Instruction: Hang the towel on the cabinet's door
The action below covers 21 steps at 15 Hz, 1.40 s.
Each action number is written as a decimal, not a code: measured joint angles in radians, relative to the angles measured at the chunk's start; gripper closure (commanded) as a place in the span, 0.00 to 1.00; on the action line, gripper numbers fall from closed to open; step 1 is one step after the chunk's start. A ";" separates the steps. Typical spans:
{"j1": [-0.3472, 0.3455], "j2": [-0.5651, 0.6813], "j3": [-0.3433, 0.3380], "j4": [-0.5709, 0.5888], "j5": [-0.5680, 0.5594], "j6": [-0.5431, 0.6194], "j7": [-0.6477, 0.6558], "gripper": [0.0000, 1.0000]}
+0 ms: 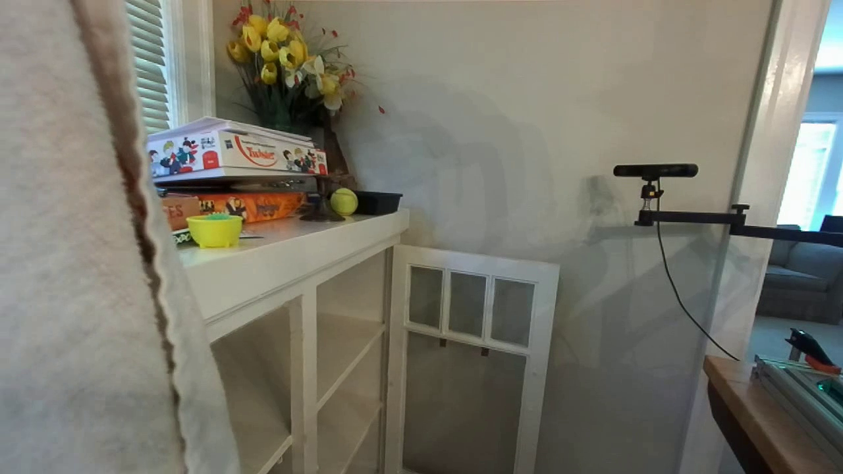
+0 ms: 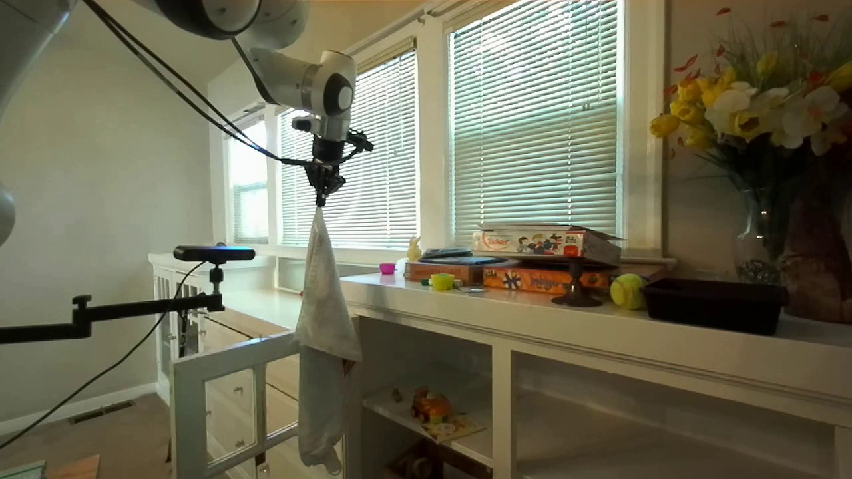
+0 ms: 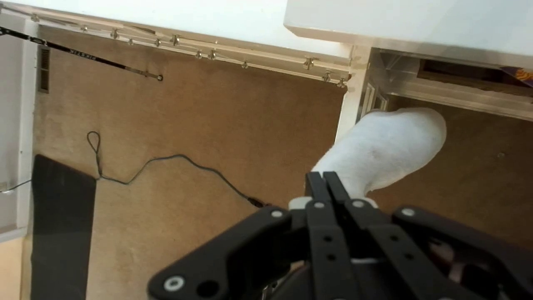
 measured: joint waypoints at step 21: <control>0.533 0.718 0.457 0.573 -0.849 -0.722 -0.009 0.99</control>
